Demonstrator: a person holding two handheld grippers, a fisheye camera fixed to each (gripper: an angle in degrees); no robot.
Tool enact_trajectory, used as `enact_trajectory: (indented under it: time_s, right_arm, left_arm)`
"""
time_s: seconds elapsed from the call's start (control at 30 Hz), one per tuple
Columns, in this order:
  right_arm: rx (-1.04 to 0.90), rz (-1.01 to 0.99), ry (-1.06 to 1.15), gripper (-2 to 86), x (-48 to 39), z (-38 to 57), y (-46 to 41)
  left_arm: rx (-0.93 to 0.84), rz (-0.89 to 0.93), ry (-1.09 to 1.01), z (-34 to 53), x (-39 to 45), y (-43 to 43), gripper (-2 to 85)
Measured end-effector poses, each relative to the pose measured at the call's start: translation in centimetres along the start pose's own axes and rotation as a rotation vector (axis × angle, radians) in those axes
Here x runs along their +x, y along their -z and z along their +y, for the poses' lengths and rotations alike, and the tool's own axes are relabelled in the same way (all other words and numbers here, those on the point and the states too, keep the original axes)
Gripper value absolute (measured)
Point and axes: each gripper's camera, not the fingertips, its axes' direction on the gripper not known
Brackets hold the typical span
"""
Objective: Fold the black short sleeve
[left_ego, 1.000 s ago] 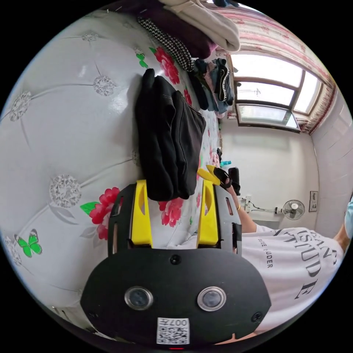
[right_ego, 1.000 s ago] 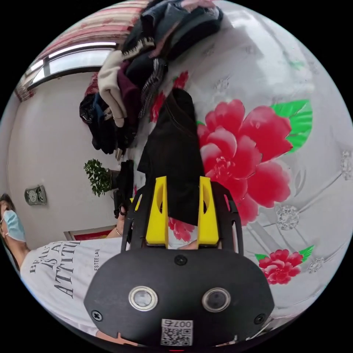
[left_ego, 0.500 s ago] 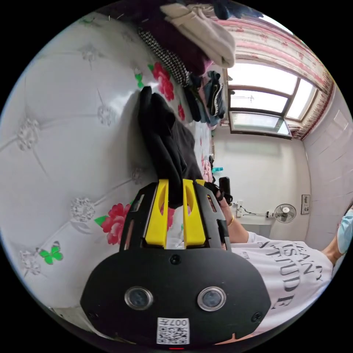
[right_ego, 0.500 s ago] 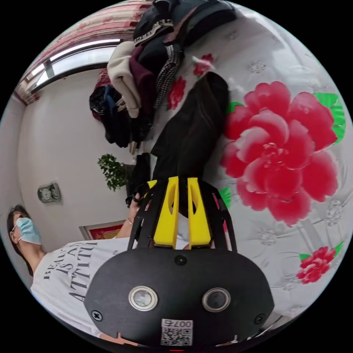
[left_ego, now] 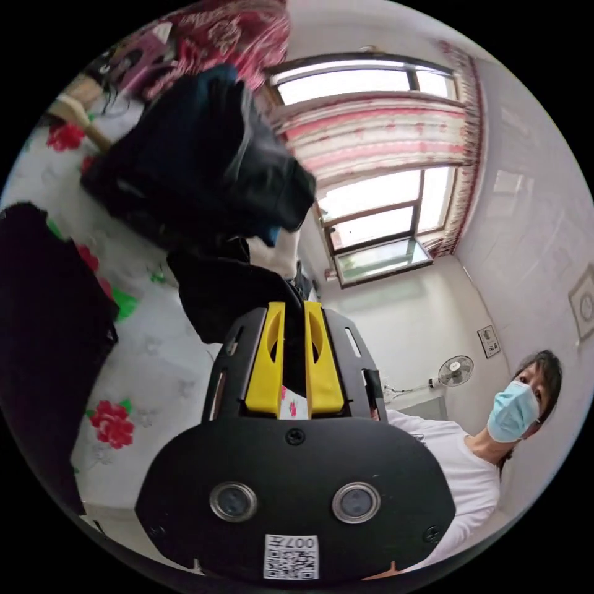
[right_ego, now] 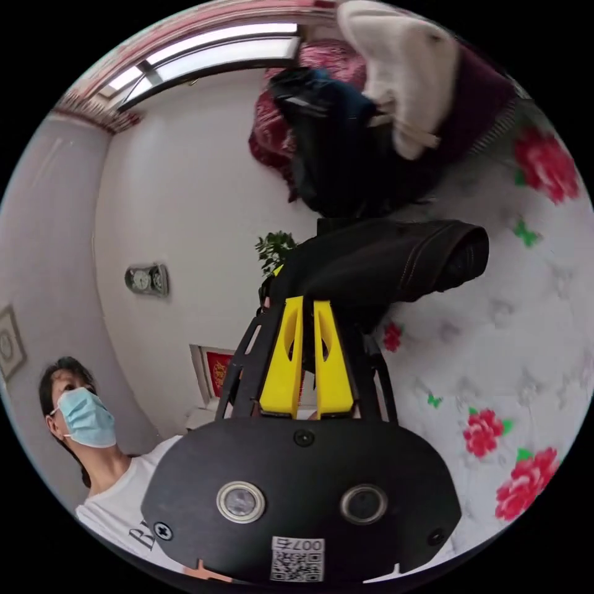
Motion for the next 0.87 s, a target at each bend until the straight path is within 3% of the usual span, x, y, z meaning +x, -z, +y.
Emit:
enact_trajectory:
  time_s: [0.17, 0.33, 0.47, 0.6, 0.73, 0.87]
  right_arm:
    - [-0.072, 0.064, 0.151, 1.6, -5.9, -0.8, -12.0]
    - [-0.376, 0.241, 0.163, 3.5, -3.6, 2.3, -24.5]
    - [-0.579, 0.464, 0.240, 3.9, -0.6, 8.1, -24.8]
    - [-0.697, 0.808, 0.327, 4.3, 1.3, 13.6, -19.3]
    - [-0.784, 1.212, 0.316, 4.5, 1.6, 19.3, -11.9]
    - [-0.853, 1.463, 0.269, 3.7, 1.4, 24.3, -8.4]
  left_arm:
    - [0.151, -0.134, -0.042, 1.9, 1.6, 9.6, 5.7]
    - [0.349, -0.612, 0.276, 12.0, -4.6, 17.1, 6.9]
    - [0.379, -0.676, 0.377, 22.0, -7.8, 15.3, 7.0]
    - [0.246, -0.813, 0.372, 30.4, -7.8, 6.8, 5.3]
    - [-0.028, -0.943, 0.141, 31.5, -4.4, -5.3, 2.8]
    - [-0.302, -0.910, -0.136, 29.9, -1.6, -16.1, 0.4]
